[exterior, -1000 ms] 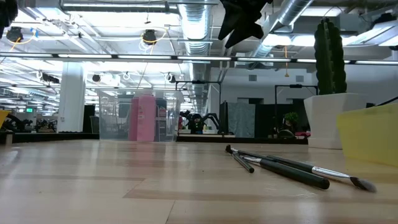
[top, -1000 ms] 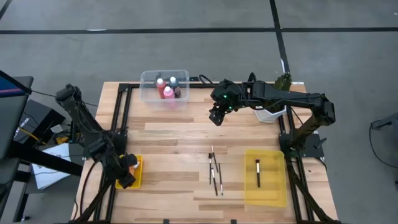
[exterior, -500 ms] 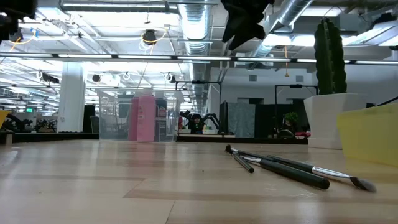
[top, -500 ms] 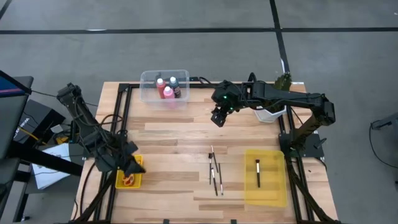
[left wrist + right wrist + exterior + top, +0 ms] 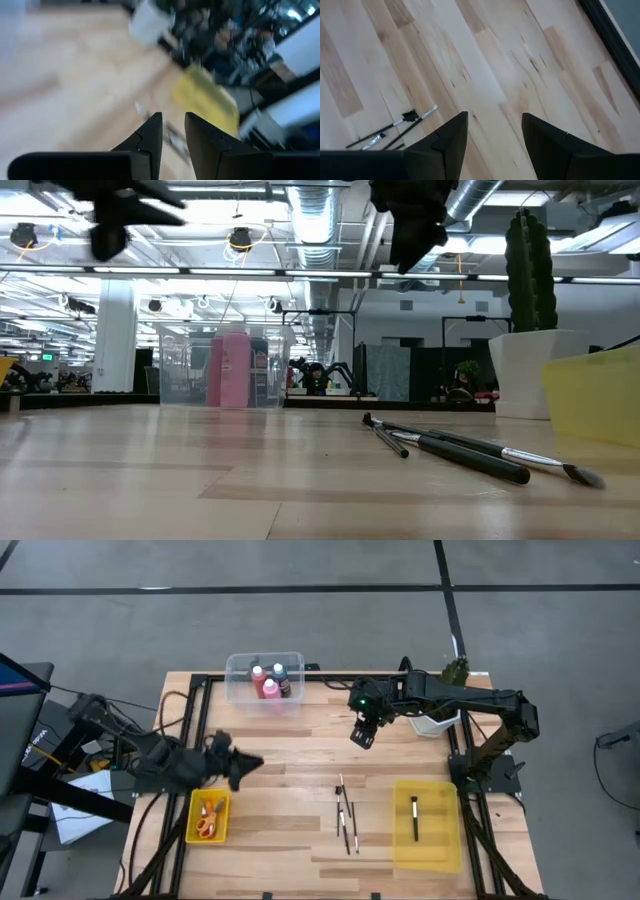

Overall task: Pick & Place Paint Supplies
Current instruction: Put the eyeshadow brush into the yellow bin

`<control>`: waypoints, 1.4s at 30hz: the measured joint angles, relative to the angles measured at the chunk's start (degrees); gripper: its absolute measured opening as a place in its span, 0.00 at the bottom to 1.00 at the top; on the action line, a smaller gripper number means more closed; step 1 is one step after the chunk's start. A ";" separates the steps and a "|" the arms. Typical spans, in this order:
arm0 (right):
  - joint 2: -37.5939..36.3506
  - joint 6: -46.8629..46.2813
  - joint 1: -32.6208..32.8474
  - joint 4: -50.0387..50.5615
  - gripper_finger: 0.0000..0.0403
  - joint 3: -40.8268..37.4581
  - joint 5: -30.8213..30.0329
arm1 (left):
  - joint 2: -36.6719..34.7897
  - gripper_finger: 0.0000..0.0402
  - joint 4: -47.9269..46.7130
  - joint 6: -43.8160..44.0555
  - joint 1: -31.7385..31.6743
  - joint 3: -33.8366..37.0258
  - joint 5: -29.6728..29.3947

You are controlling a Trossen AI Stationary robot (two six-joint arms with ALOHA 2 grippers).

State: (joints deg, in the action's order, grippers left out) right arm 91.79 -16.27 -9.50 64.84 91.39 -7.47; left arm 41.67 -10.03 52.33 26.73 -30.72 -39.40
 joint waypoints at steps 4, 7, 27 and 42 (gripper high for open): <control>0.02 -2.69 0.00 -0.04 0.45 -1.21 -0.04 | 0.47 0.19 10.91 -15.59 -9.95 0.00 3.69; 0.04 -5.53 0.32 0.24 0.45 -3.08 -0.02 | 1.07 0.19 18.16 -24.33 -17.26 0.00 7.81; 1.43 -46.63 7.35 -8.24 0.43 -13.09 3.25 | 10.13 0.19 30.39 -34.11 -43.37 0.00 29.80; 12.91 -56.38 6.34 -24.34 0.31 -13.11 18.40 | 10.43 0.19 29.32 -34.06 -44.03 0.00 34.90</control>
State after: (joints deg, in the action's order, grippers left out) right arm 104.70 -72.65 -3.16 40.49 78.28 10.94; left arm 52.10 19.29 18.27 -17.30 -30.72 -4.50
